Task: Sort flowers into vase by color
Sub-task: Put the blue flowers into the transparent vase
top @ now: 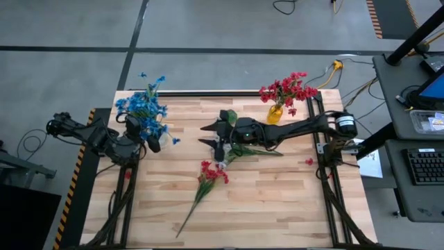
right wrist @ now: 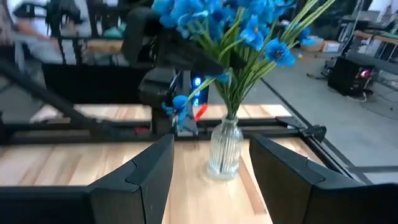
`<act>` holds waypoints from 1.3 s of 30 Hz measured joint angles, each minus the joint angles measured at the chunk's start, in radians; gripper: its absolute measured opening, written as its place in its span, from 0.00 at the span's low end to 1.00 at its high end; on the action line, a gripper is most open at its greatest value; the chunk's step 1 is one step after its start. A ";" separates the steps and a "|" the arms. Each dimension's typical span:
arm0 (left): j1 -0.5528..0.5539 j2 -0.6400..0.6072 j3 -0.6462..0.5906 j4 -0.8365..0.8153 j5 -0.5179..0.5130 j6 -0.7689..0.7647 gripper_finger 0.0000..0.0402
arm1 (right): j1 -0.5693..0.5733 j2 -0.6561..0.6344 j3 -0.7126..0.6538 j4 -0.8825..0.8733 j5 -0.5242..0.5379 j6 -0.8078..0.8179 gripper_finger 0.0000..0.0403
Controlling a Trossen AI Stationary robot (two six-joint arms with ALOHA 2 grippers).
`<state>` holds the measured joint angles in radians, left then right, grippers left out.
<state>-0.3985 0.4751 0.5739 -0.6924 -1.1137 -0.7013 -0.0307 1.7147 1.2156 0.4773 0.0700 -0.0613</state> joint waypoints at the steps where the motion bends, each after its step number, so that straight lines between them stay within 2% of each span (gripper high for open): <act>1: 0.000 0.000 -0.001 0.000 0.000 0.000 0.73 | 0.000 0.013 0.000 0.034 0.000 0.008 0.50; 3: 0.000 0.000 -0.006 -0.001 -0.001 -0.007 0.73 | 0.000 0.043 0.004 0.108 -0.003 0.017 0.50; 6: 0.000 0.002 -0.007 0.000 0.000 -0.023 0.73 | 0.000 0.086 0.056 0.123 -0.055 0.028 0.50; 9: 0.000 0.000 0.001 0.000 0.005 -0.041 0.73 | 0.000 0.139 0.137 0.082 -0.100 0.037 0.50; 15: 0.000 -0.003 0.011 0.000 0.006 -0.046 0.73 | -0.001 0.261 0.328 -0.044 -0.097 0.044 0.50; 21: 0.000 -0.005 0.013 0.000 0.008 -0.070 0.73 | -0.010 0.371 0.474 -0.063 -0.097 0.064 0.50; 26: 0.000 -0.010 0.015 0.000 0.052 -0.108 0.74 | -0.021 0.433 0.578 -0.117 -0.097 0.072 0.50; 35: 0.000 -0.020 0.015 -0.006 0.091 -0.123 0.83 | -0.031 0.525 0.720 -0.224 -0.094 0.071 0.50; 39: 0.000 -0.035 0.038 -0.009 0.179 -0.120 0.85 | -0.037 0.546 0.753 -0.261 -0.058 0.066 0.50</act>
<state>-0.3983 0.4401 0.6118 -0.7014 -0.9349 -0.8217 -0.0681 2.2604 1.9682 0.2159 0.0119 0.0043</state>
